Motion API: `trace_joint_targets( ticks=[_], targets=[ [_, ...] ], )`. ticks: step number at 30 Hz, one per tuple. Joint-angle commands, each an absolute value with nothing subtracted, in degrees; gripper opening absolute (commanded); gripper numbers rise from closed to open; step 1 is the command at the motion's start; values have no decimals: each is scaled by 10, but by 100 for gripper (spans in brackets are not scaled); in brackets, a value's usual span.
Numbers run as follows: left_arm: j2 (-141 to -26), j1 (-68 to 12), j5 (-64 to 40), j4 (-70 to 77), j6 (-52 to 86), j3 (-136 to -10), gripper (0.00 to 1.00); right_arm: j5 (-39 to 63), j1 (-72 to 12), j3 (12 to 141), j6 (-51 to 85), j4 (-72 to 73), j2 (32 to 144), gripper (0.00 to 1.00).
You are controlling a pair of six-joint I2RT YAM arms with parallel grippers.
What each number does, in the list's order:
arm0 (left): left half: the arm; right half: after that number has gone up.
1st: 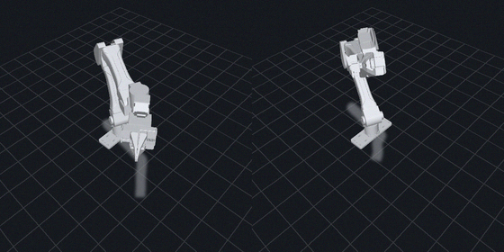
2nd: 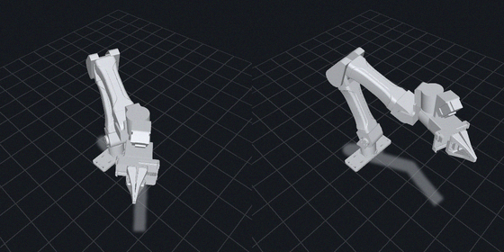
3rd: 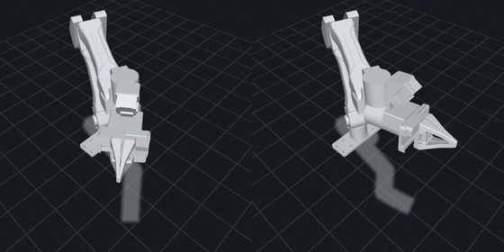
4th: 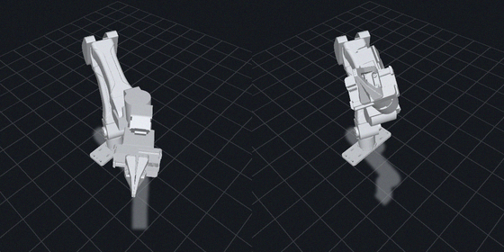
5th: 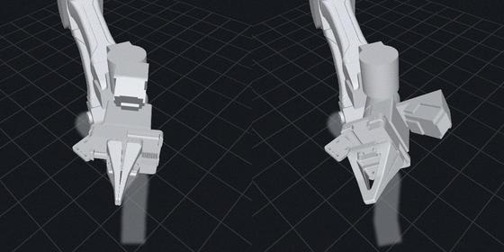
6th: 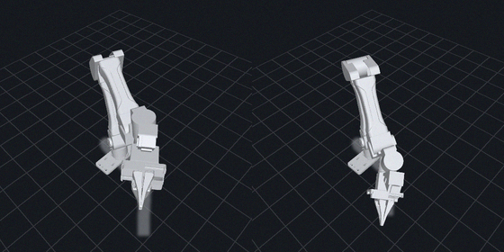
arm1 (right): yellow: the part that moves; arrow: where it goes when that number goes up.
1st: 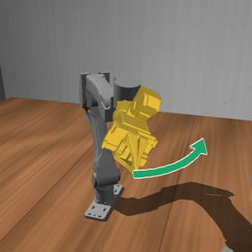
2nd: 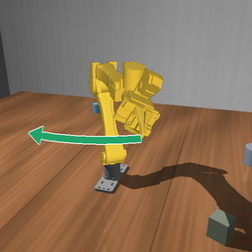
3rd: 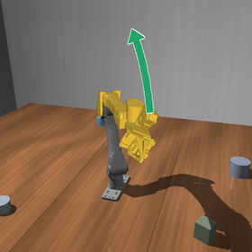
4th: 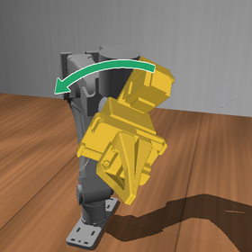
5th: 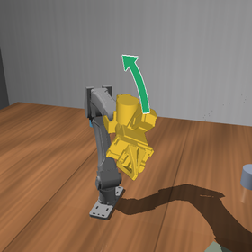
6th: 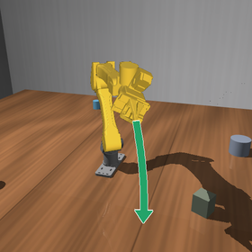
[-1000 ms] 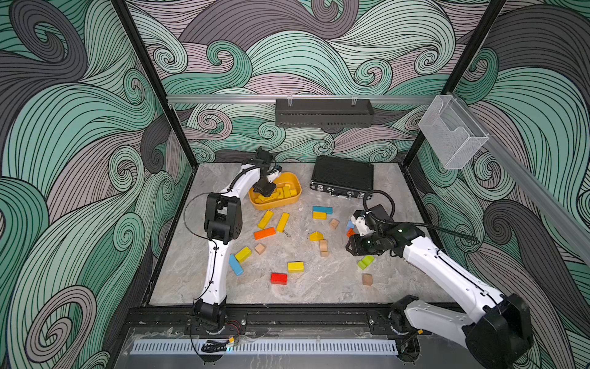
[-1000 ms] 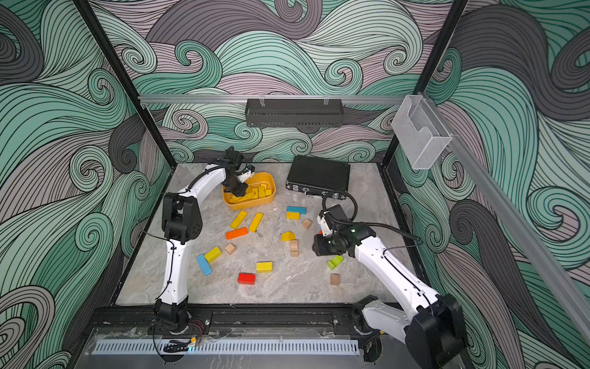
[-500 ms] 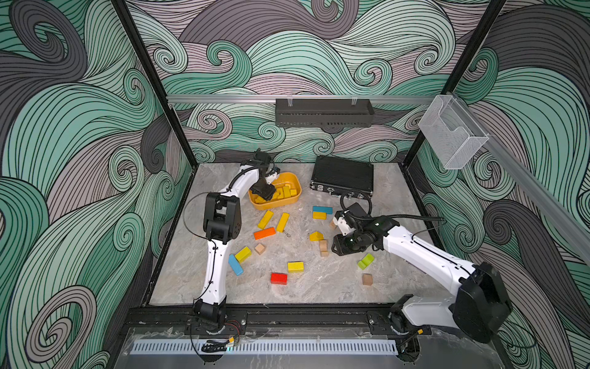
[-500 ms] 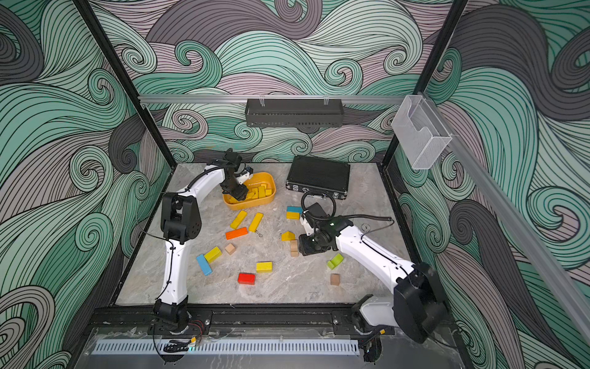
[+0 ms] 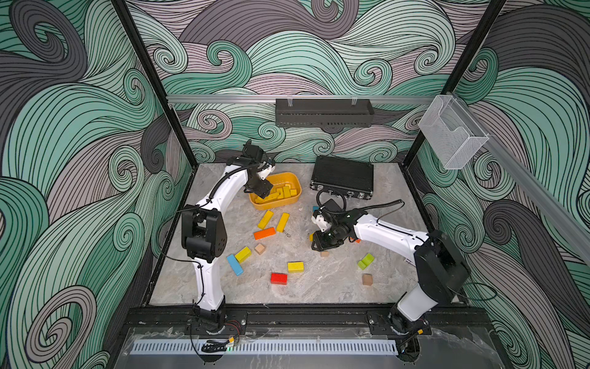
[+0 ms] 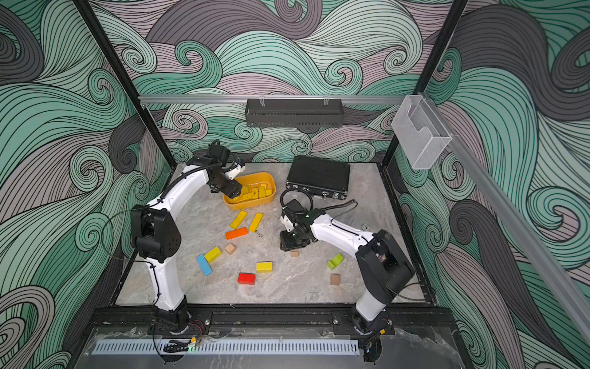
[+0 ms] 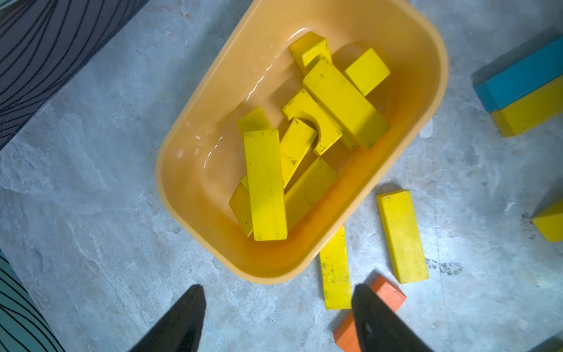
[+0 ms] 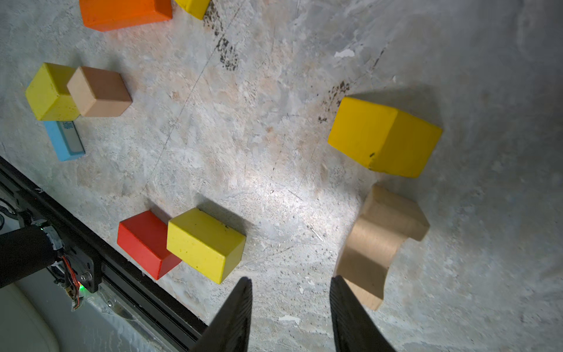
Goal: Pick out the yellow building blocks
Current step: Place the building block in the storage box, then pick up the building block from the center of the board.
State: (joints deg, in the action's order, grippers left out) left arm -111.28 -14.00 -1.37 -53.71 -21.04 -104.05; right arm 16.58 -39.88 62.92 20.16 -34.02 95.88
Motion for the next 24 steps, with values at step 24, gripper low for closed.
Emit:
trace_joint_targets(
  ticks=[24],
  targets=[
    [-1020, -141, -173, -573, -237, -916, 78, 136, -332, 685, 155, -364, 1056, 44]
  ],
)
